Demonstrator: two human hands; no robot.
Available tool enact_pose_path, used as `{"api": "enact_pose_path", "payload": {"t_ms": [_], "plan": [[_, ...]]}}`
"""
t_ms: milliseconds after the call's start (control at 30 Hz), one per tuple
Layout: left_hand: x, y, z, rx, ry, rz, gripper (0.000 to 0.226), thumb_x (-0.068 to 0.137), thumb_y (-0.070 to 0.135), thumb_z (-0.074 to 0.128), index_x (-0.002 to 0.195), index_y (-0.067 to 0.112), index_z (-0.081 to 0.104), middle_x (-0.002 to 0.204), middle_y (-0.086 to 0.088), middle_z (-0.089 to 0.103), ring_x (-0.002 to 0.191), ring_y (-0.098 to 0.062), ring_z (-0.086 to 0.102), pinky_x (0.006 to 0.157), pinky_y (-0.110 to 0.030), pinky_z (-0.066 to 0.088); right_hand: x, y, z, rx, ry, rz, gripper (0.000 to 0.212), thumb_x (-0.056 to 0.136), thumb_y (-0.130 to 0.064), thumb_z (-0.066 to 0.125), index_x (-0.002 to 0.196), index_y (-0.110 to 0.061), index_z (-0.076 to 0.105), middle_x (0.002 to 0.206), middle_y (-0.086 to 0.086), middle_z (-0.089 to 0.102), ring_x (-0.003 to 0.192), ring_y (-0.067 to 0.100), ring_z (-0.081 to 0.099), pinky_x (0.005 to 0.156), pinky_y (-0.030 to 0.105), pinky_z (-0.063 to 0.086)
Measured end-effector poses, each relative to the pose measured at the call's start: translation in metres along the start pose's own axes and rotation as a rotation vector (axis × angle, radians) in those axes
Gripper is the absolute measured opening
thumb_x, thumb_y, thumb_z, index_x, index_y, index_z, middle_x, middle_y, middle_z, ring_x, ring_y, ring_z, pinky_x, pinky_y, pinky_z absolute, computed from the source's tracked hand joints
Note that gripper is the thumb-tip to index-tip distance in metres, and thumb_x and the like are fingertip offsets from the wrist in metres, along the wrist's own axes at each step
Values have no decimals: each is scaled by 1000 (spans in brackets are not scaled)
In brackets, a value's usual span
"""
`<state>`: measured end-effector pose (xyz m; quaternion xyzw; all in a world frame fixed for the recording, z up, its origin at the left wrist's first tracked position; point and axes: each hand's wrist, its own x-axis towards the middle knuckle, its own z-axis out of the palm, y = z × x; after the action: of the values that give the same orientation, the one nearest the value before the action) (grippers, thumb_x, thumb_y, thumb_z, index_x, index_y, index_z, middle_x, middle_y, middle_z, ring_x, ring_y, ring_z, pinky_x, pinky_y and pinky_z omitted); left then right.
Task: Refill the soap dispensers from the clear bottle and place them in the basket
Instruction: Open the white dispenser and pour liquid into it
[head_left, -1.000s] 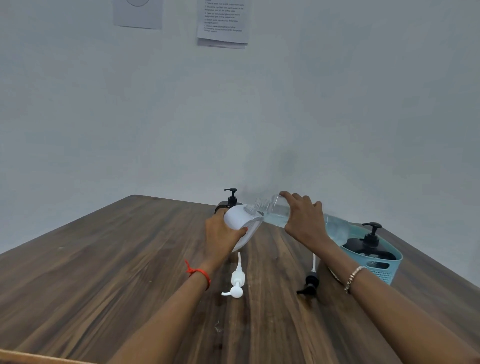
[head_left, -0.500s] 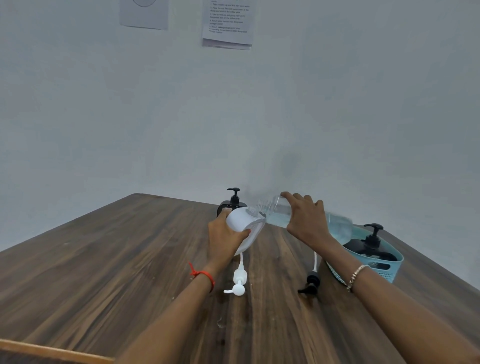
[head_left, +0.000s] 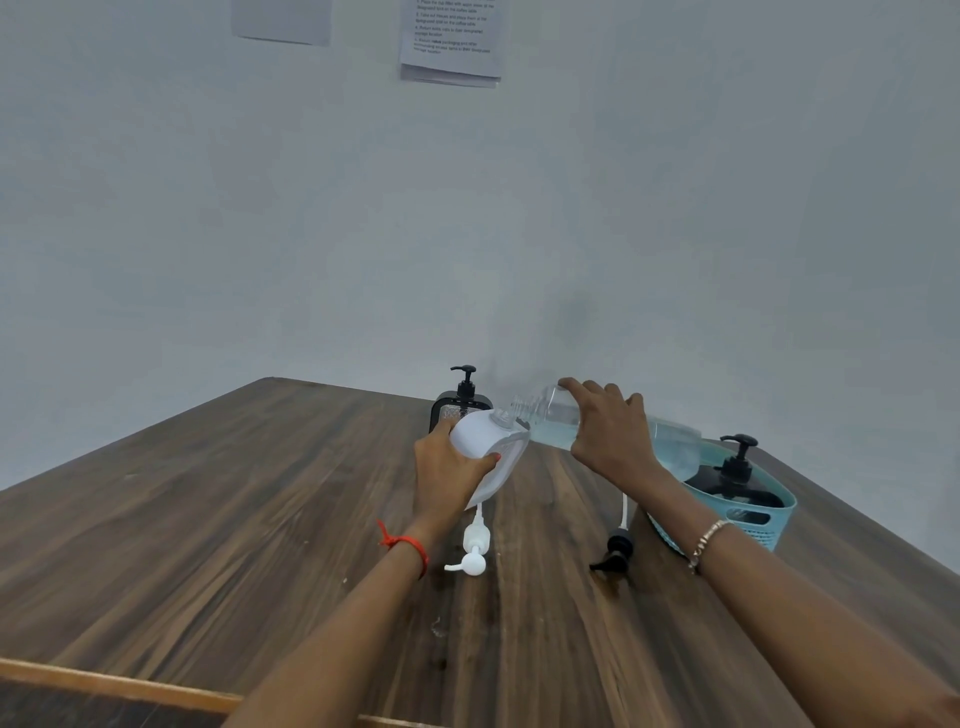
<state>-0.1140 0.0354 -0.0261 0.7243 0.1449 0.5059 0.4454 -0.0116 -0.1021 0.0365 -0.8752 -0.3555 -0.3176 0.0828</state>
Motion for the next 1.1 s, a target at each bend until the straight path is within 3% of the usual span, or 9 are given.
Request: {"api": "enact_pose_path", "payload": {"t_ms": [300,600,767,900,1100], "plan": [[-2,-1,1,-2,7,-16,43,65,12,81,103,0,63,93,-8,67,76,-13,54,57,1,39,0,0,-3,-21,-2,-9,66,74,-4,52,136,-23,37,121,3,57,107,28,50,89,40,33],[-3,0,-2,3,11,-17,42,65,11,81,102,0,63,84,1,59,73,-11,54,56,1,39,0,-2,-4,-28,-7,-14,66,75,-5,53,137,-23,36,121,3,57,108,27,50,90,40,33],[-4,-1,-4,-10,3,-36,39,65,10,81,99,2,64,81,2,60,66,1,53,55,0,40,0,-4,-4,-26,-2,-22,66,75,-5,53,136,-23,37,120,3,58,107,27,50,88,39,34],[-3,-2,-5,-2,10,-47,42,64,13,81,101,3,64,84,2,61,74,-10,56,57,0,40,1,-5,-4,-26,-2,-26,67,74,-4,53,136,-23,37,121,3,57,107,28,50,88,39,33],[-4,-4,-7,3,18,-47,42,64,12,81,101,2,64,84,2,61,73,-8,54,55,3,37,1,-7,-4,-27,-2,-30,67,74,-3,51,136,-23,37,121,3,57,108,28,50,89,39,33]]}}
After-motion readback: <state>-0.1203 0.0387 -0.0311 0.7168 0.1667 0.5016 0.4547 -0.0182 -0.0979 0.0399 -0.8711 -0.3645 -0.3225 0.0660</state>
